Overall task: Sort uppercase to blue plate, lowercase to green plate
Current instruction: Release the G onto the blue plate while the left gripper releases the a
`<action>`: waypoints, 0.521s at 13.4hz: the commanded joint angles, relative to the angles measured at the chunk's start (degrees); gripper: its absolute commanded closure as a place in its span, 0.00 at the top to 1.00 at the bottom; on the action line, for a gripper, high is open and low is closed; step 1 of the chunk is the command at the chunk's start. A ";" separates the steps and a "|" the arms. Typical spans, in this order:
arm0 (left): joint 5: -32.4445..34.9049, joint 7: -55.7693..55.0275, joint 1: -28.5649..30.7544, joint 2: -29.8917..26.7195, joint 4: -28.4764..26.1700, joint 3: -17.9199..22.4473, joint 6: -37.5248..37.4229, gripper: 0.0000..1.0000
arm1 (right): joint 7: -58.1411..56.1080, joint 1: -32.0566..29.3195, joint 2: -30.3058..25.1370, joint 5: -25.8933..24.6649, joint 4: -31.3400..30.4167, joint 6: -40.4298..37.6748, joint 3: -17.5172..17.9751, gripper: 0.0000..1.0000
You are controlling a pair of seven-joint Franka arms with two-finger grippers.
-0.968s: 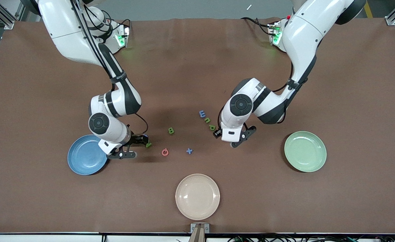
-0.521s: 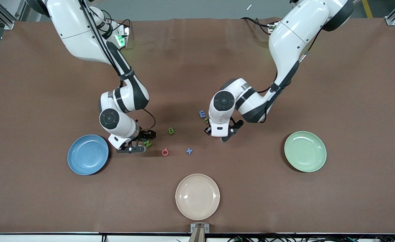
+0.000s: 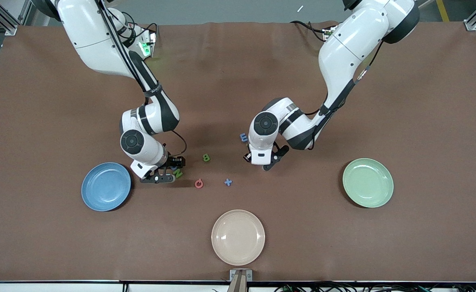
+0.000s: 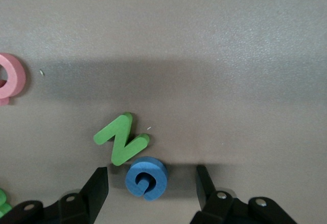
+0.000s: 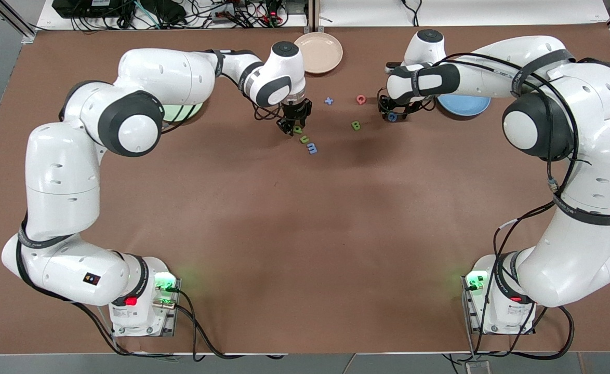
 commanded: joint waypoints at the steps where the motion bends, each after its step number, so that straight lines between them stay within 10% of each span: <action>1: 1.42 -1.21 -0.79 0.86 1.31 0.38 0.28 0.53 | -0.19 0.76 -1.22 0.70 -1.94 0.23 -0.32 0.53; 4: 1.42 -0.95 -0.79 1.12 1.31 0.39 0.36 0.48 | -0.10 0.67 -1.48 0.70 -1.77 -1.00 -0.32 0.26; 7: 1.51 -0.07 -0.70 1.12 1.40 0.39 0.45 0.19 | 0.43 -0.55 -2.36 0.79 -1.42 -3.18 -0.41 0.08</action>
